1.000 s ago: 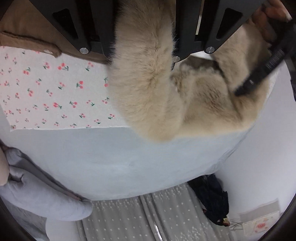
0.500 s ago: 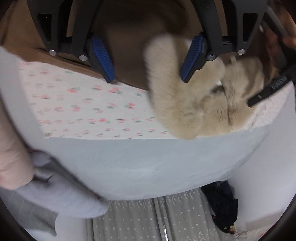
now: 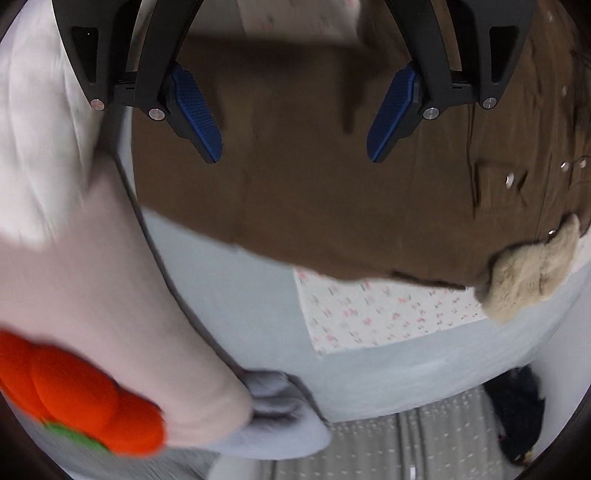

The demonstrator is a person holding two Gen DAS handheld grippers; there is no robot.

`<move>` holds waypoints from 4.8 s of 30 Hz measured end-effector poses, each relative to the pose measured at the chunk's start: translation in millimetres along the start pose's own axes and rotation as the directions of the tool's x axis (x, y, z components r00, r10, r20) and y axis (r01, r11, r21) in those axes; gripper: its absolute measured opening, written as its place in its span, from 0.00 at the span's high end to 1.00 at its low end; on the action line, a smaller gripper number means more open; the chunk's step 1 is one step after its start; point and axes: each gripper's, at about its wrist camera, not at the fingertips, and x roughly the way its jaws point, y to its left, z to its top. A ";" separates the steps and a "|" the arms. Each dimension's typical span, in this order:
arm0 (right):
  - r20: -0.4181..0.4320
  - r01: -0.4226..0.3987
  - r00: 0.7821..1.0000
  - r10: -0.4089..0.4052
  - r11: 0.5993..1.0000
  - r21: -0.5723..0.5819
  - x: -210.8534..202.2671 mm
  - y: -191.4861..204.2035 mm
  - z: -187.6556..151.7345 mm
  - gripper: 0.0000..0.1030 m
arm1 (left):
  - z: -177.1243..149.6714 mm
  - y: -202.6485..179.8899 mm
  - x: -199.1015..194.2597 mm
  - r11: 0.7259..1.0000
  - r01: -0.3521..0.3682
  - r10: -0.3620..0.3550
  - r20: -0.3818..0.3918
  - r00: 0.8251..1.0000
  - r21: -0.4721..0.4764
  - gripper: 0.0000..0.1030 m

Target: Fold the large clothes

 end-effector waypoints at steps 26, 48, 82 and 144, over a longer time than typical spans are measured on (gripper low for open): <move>-0.140 -0.570 0.784 0.605 0.790 0.225 -78.8 -19.7 -267.3 0.20 | -363.1 146.9 -148.3 0.805 0.200 -0.354 -0.182 0.917 -0.558 0.09; -0.227 -0.360 0.894 0.387 0.921 0.151 -120.3 -29.4 -284.4 0.92 | -380.6 115.9 -153.3 0.860 0.162 -0.299 -0.221 0.928 -0.485 0.87; -0.384 -0.352 0.904 0.186 0.835 -0.423 -141.0 166.4 -287.5 0.41 | -281.7 -6.7 -134.7 0.984 0.176 -0.176 -0.252 0.952 -0.022 0.25; -0.047 -0.561 0.828 0.559 0.824 -0.080 -88.4 213.3 -95.9 0.19 | 11.0 124.0 -174.6 0.847 0.292 0.093 0.665 0.741 -0.444 0.96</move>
